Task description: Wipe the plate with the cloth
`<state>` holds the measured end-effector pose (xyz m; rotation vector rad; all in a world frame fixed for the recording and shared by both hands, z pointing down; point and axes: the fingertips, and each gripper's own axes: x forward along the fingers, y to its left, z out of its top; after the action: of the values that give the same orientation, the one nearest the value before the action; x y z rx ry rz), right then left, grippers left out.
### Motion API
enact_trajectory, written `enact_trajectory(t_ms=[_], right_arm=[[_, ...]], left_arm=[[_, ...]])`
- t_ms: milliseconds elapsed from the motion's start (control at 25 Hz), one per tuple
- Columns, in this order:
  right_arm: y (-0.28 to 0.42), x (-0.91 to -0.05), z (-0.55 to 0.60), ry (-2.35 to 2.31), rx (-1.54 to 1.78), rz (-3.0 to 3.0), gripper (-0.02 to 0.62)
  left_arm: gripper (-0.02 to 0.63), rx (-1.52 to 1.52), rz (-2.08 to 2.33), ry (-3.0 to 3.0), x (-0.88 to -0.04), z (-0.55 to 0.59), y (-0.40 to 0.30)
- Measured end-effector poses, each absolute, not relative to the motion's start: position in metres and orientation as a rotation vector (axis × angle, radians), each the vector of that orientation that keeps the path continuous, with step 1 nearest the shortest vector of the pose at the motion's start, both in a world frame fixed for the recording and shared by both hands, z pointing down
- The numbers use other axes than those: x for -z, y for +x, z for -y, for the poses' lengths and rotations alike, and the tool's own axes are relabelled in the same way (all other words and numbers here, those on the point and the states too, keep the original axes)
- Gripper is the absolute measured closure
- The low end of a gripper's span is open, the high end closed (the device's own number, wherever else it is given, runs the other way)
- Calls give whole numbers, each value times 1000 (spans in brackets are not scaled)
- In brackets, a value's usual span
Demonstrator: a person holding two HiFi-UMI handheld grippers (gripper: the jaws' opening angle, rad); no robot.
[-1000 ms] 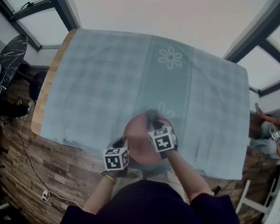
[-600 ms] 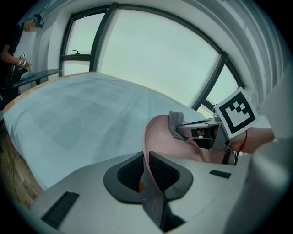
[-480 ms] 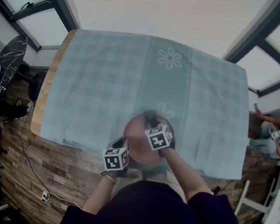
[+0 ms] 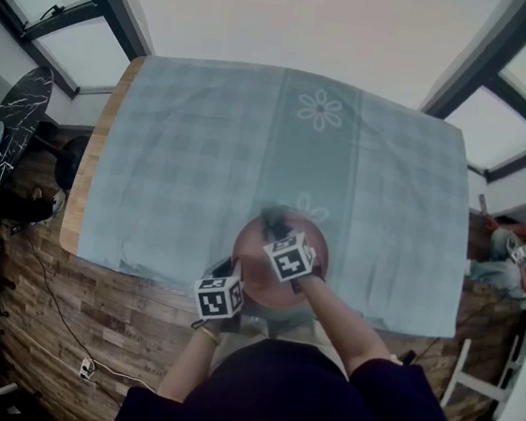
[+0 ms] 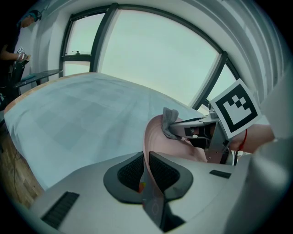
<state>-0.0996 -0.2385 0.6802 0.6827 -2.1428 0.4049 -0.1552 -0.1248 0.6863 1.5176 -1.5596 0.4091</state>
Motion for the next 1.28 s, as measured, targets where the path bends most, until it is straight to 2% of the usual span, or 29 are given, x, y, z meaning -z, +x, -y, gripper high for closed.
enact_trajectory(t_ms=[1280], right_arm=[[-116, -677, 140, 367, -394, 2190, 563]], left_arm=[[557, -396, 1565, 1511, -686, 124, -156]])
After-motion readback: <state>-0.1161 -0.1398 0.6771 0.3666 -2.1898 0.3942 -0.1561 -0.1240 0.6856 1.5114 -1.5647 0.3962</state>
